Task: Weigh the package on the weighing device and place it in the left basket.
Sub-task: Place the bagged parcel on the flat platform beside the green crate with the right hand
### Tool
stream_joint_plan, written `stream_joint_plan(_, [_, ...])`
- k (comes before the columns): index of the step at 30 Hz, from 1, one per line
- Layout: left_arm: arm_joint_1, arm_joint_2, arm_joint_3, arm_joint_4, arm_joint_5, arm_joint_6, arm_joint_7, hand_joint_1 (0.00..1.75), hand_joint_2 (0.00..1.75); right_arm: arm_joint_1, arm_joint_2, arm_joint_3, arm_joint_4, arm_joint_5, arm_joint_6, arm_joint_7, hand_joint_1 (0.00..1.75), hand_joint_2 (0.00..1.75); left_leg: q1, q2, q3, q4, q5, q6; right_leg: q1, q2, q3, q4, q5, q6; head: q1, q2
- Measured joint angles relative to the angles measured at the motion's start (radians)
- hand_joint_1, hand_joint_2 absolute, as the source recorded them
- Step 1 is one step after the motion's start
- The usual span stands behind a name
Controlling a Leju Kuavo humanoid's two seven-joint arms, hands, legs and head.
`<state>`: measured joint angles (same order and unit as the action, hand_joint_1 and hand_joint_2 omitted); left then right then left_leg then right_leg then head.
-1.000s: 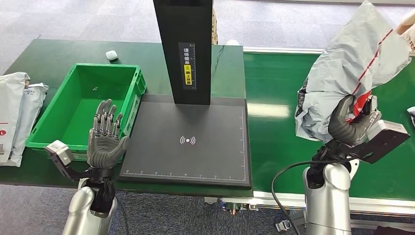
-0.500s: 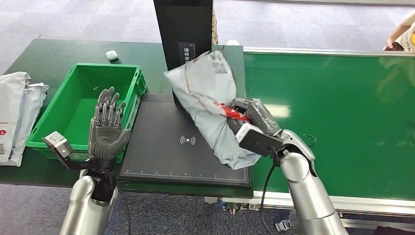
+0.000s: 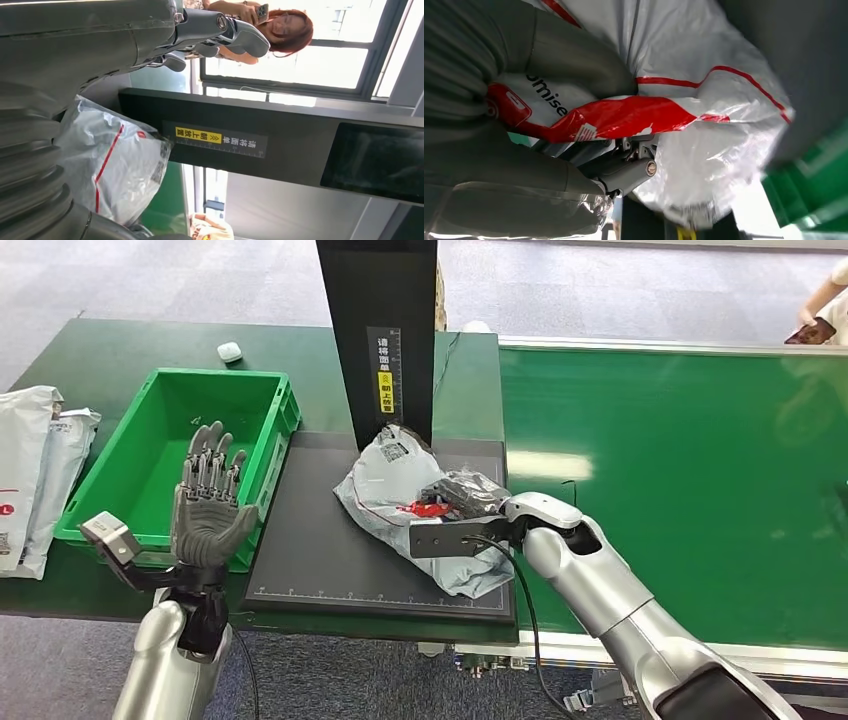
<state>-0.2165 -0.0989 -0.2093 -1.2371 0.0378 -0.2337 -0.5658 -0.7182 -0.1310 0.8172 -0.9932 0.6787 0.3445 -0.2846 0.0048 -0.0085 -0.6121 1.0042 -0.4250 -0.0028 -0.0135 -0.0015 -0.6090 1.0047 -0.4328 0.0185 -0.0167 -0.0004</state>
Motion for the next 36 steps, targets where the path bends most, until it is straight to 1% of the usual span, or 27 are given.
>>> stream_joint_plan(4, [0.002,0.003,0.002,0.000,0.000,0.003,-0.001,0.00,1.75,-0.034,-0.004,0.052,0.065,0.008,-0.001,0.007,1.75,1.75,0.000,0.000,0.000,0.000,0.000,0.000,0.000,0.001,0.000,0.000,0.000,0.000,0.000,0.000])
stream_joint_plan(8, [0.002,0.004,0.003,0.000,0.000,0.003,-0.001,0.00,1.75,-0.054,-0.004,0.077,0.097,0.011,-0.001,0.009,1.75,1.75,0.000,0.000,0.001,0.000,0.000,0.000,0.000,0.001,0.000,0.000,0.000,0.000,0.000,0.000])
stream_joint_plan(12, [0.001,0.004,0.003,0.001,0.000,0.008,0.003,0.00,1.75,-0.076,-0.004,0.104,0.130,0.027,0.012,0.049,1.73,1.75,0.000,0.000,0.001,0.000,0.000,0.000,0.000,0.001,0.000,0.000,0.000,0.000,0.000,0.000])
stream_joint_plan(13, [-0.001,0.004,0.003,0.002,0.000,0.011,0.006,0.00,1.75,-0.082,-0.004,0.114,0.143,0.029,0.012,0.059,1.34,1.75,0.000,0.000,0.001,0.000,0.000,0.000,0.000,0.001,0.000,0.000,0.000,0.000,0.000,0.000])
stream_joint_plan(16, [-0.013,0.004,0.002,0.008,0.001,0.018,0.013,0.00,1.75,-0.089,-0.004,0.136,0.177,0.015,-0.026,0.062,0.05,1.75,0.000,0.001,0.002,0.000,0.000,0.000,0.000,0.001,0.001,0.000,0.000,0.000,0.000,0.000])
stream_joint_plan(17, [-0.017,0.004,0.001,0.010,0.001,0.018,0.014,0.00,1.75,-0.088,-0.004,0.138,0.181,0.008,-0.050,0.061,0.00,1.75,0.000,0.001,0.003,0.000,0.000,0.000,0.000,0.001,0.002,0.000,0.000,0.000,0.000,0.000])
stream_joint_plan(21, [-0.020,0.004,-0.009,0.012,0.005,0.020,0.014,0.00,1.75,-0.069,-0.012,0.135,0.167,-0.015,-0.168,0.045,0.00,1.75,0.000,0.002,0.003,0.000,0.000,0.000,0.000,0.002,0.002,0.000,0.000,0.000,0.000,0.000])
stream_joint_plan(25, [-0.023,0.004,-0.021,0.017,0.011,0.018,0.007,0.00,1.75,-0.022,-0.019,0.092,0.088,-0.076,-0.283,-0.047,0.00,1.75,0.000,0.002,0.003,0.000,0.000,0.000,0.000,0.002,0.002,0.000,0.000,0.000,0.000,0.000])
stream_joint_plan(27, [-0.027,0.004,-0.028,0.022,0.012,0.017,0.005,0.00,1.75,-0.003,-0.019,0.065,0.049,-0.093,-0.308,-0.069,0.00,1.75,0.000,0.002,0.003,0.000,0.000,0.000,0.000,0.002,0.001,0.000,0.000,0.000,0.000,0.000])
stream_joint_plan(36, [-0.034,0.004,-0.043,0.037,0.017,0.018,-0.009,0.00,1.75,0.061,-0.019,-0.038,-0.073,-0.134,-0.352,-0.094,0.00,1.75,0.000,0.002,0.002,0.000,0.000,0.000,0.000,0.002,0.001,0.000,0.000,0.000,0.000,0.000])
